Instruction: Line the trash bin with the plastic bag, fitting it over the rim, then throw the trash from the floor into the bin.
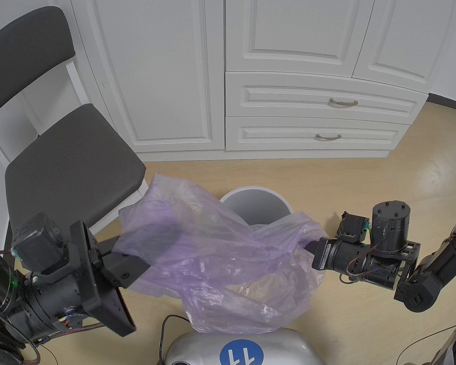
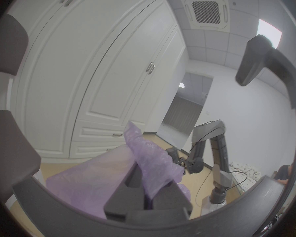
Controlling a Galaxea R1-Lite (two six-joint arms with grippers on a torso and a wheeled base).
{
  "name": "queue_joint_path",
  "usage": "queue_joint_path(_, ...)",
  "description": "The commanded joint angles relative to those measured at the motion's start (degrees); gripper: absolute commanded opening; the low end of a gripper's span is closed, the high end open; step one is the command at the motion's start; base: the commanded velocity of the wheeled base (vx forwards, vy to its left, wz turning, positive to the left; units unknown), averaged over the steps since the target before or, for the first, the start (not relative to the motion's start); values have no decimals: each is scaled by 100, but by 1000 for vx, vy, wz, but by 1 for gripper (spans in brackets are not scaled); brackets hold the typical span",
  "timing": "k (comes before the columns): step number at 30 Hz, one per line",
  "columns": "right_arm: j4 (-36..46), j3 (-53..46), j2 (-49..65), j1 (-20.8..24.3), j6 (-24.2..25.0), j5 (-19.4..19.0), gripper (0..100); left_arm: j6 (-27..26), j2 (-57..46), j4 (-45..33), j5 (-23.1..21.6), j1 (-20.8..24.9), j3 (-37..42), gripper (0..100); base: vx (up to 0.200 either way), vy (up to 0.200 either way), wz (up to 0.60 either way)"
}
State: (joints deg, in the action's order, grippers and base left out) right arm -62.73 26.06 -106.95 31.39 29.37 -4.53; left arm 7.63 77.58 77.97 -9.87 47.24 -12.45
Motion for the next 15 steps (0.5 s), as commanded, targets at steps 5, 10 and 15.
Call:
queue_joint_path(5,481,294,543,16,-36,410,0,-25,134,-616,530,-92,-425,0,0,0,0)
queue_joint_path(10,1176,575,842,87,-45,735,0,-122,284,-713,856,-101,-566,0,0,0,0)
queue_joint_path(15,1800,795,1238,122,-45,963,0,-350,574,-722,1471,-92,-750,0,0,0,0)
